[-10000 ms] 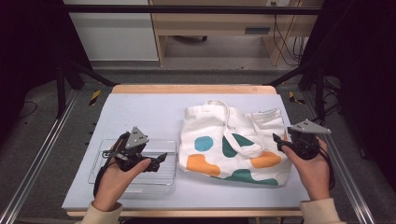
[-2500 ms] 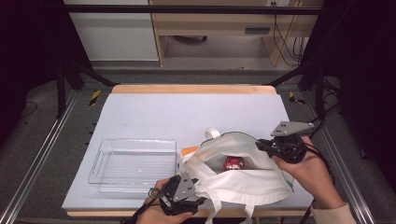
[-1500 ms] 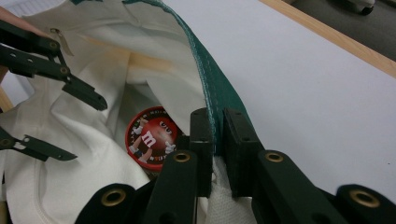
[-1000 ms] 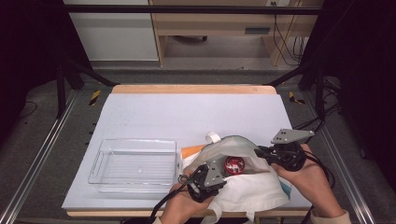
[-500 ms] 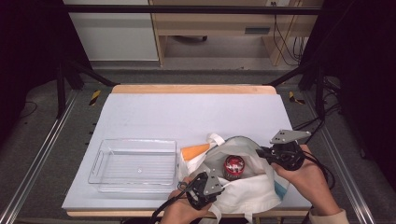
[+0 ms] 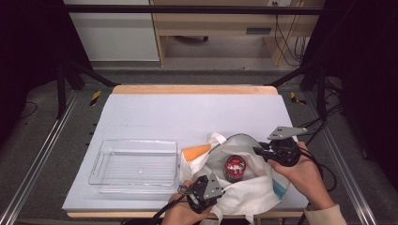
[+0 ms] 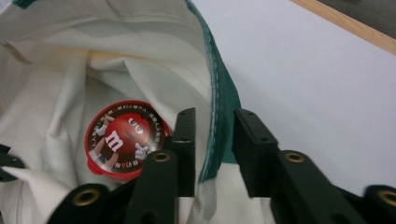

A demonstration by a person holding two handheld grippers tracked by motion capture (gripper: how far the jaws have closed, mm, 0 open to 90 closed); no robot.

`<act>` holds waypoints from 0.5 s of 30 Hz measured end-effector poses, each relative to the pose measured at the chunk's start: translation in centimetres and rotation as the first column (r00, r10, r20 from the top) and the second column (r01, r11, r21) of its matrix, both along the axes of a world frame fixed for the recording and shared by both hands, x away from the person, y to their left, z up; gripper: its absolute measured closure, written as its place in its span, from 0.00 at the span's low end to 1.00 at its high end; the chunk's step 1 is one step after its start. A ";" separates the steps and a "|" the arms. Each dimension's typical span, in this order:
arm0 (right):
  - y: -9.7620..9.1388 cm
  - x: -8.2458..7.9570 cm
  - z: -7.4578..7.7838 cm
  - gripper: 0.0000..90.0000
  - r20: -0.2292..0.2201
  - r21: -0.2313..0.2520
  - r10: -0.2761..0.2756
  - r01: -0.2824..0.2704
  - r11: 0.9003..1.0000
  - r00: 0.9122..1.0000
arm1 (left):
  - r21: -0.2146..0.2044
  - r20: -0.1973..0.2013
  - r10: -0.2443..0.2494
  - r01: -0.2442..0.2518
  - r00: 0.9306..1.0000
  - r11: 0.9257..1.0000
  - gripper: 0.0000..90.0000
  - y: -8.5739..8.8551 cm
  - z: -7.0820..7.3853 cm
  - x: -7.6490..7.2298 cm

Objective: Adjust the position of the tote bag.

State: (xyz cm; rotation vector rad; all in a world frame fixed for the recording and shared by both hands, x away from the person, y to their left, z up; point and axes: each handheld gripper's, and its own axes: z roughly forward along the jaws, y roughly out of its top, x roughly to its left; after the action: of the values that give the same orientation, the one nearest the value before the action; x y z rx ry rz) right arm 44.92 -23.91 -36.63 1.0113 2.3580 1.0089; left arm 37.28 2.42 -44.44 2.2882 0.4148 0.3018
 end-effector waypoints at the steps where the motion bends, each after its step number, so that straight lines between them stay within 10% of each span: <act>1: 0.3 0.2 0.0 0.67 -0.002 -0.001 -0.004 0.004 1.000 1.000 | 0.004 0.001 -0.003 0.003 1.000 1.000 0.98 0.1 0.0 0.0; 15: 1.3 0.5 -1.5 0.58 -0.020 -0.042 0.008 -0.009 0.999 1.000 | -0.014 -0.001 0.009 -0.009 1.000 1.000 0.98 0.1 0.2 -0.1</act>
State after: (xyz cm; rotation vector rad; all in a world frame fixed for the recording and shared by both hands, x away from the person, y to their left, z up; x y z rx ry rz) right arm 45.44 -22.58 -38.10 1.0006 2.3910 0.9519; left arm 37.22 2.53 -44.21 2.2736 0.4259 0.3017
